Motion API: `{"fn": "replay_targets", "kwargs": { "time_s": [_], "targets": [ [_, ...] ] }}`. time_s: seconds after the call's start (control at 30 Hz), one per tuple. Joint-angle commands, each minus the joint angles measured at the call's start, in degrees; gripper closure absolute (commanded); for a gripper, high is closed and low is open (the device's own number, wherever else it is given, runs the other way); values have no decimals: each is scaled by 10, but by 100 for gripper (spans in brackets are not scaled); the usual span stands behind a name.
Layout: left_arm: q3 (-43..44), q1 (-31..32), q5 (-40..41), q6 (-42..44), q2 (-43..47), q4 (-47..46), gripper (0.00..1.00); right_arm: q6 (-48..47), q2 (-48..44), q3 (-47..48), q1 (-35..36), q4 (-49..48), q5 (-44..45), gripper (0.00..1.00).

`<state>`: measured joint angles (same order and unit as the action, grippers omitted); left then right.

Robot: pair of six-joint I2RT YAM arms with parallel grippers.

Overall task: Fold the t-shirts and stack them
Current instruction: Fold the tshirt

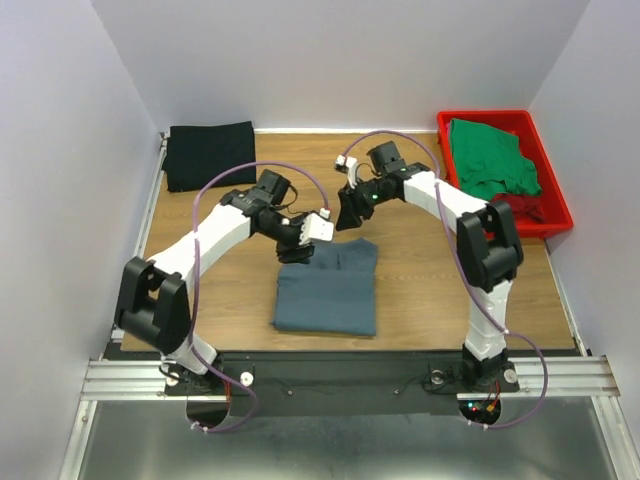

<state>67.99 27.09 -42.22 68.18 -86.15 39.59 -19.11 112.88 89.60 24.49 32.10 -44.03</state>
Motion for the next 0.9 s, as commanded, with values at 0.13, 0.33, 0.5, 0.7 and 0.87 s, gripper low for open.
{"fn": "replay_targets", "kwargs": {
  "time_s": [0.13, 0.33, 0.5, 0.7, 0.87],
  "targets": [
    [22, 49, -16, -53, -85, -66, 39, 77, 90, 55, 13, -7, -96, 38],
    [18, 60, -23, -64, -127, -85, 39, 68, 116, 40, 22, -9, -84, 36],
    [21, 67, -16, -65, -154, -87, 43, 60, 135, 27, 31, -9, -82, 39],
    [20, 74, -20, -47, -169, -67, 50, 56, 152, 8, 38, -10, -75, 41],
    [20, 78, -20, -46, -186, -61, 56, 53, 166, 0, 40, -10, -68, 46]
  ]
}}
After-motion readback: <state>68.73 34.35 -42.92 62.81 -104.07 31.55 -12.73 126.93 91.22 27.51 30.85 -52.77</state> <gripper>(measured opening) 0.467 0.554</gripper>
